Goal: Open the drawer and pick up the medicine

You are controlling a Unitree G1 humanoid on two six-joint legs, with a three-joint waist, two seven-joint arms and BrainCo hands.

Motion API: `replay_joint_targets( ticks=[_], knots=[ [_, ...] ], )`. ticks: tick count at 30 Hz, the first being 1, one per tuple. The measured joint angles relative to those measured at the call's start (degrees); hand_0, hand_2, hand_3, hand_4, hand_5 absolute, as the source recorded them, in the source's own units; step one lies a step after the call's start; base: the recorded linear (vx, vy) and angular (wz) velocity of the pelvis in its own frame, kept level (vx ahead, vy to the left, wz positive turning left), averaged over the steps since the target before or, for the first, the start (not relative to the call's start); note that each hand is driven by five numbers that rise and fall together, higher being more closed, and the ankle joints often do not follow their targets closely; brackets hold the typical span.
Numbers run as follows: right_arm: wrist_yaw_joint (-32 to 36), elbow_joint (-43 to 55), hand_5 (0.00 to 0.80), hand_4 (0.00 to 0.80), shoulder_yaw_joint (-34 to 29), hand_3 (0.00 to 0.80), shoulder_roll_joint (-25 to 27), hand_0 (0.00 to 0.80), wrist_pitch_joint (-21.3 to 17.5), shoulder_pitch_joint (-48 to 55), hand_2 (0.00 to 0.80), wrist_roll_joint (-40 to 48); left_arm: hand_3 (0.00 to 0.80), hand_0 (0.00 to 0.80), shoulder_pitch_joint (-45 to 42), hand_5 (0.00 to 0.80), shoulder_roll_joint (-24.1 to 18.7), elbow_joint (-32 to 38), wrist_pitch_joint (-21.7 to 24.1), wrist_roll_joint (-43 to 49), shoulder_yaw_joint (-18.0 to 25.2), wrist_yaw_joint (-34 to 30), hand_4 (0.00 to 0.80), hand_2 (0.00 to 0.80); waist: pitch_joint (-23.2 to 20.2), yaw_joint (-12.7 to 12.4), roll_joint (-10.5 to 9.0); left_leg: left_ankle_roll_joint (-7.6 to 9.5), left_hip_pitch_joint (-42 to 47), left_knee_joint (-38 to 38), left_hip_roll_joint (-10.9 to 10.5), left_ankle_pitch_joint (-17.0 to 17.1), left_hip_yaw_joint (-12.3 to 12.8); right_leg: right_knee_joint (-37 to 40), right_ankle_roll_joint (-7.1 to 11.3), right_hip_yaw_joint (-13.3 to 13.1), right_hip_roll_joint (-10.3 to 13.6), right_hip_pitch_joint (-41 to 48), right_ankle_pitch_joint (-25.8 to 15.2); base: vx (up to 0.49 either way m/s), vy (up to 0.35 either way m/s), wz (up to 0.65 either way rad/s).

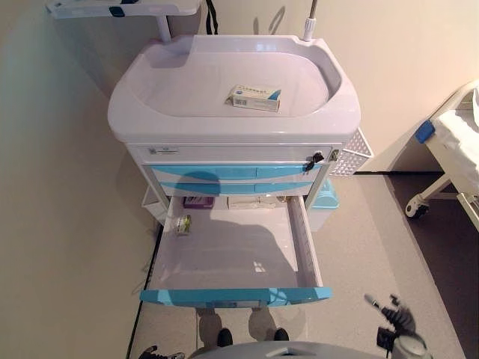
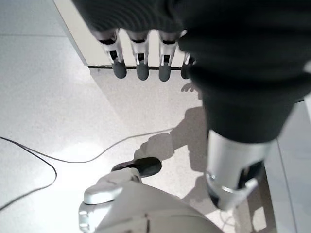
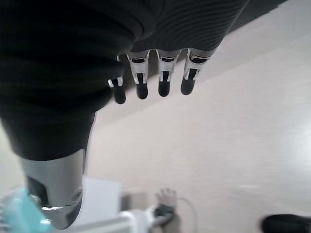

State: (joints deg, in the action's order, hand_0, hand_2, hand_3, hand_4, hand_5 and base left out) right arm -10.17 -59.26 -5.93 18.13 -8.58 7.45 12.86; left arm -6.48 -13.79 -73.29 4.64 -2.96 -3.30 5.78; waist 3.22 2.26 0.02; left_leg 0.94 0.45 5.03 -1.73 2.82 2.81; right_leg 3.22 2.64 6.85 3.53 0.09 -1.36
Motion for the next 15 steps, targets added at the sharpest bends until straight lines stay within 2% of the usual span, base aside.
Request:
replay_joint_targets(
  ticks=[3, 10, 12, 15],
  knots=[
    [0.79, -4.39, 0.0, 0.0, 1.95, 0.0, -0.07, 0.0, 0.26, -0.82, 0.0, -1.76, 0.0, 0.0, 0.5, 0.0, -0.15, 0.07, 0.2, 0.02, -0.06, -0.01, 0.0, 0.0, 0.57, 0.02, 0.21, 0.17, 0.12, -0.02, -0.05, 0.13, 0.0, -0.69, 0.01, -0.05, 0.09, -0.22, 0.29, 0.001, 0.022, -0.01],
    [2.26, -6.87, 0.0, 0.0, 4.95, 0.0, 0.44, 0.0, 0.77, -2.89, 0.0, -5.03, 0.0, 0.0, 1.88, 0.0, -1.55, 0.43, 0.84, 2.34, -2.3, 0.02, 0.0, 0.0, 4.05, -0.09, 1.24, 0.31, 0.35, -0.47, -0.2, 0.2, 0.06, -6.95, 0.02, -0.23, 0.68, -2.92, 3.4, -0.046, 0.007, 0.01],
    [2.2, -7.43, 0.0, 0.0, 6.58, 0.0, 0.88, 0.0, 1.04, -4.61, 0.0, -5.64, 0.0, 0.0, 3.34, 0.0, -2.36, 0.81, 1.0, 2.34, -3.62, 0.03, 0.0, 0.0, 5.0, -0.08, 1.2, 0.38, -2.52, -2.1, -0.4, 0.09, -0.02, -10.36, -0.05, -0.2, 1.16, -6.56, 4.65, -0.129, 0.011, 0.07],
    [2.08, -7.62, 0.0, 0.0, 6.86, 0.0, 1.07, 0.0, 1.1, -8.24, 0.0, -5.96, 0.0, 0.0, 6.96, 0.0, -3.25, 2.81, 1.25, 2.33, -4.88, 0.58, 0.0, 0.0, 8.87, -0.07, 1.12, 0.61, -7.55, -6.49, -0.71, -0.29, -0.11, -14.89, -0.55, -0.03, 1.71, -11.21, 5.06, -0.132, 0.013, 0.06]
  ],
)
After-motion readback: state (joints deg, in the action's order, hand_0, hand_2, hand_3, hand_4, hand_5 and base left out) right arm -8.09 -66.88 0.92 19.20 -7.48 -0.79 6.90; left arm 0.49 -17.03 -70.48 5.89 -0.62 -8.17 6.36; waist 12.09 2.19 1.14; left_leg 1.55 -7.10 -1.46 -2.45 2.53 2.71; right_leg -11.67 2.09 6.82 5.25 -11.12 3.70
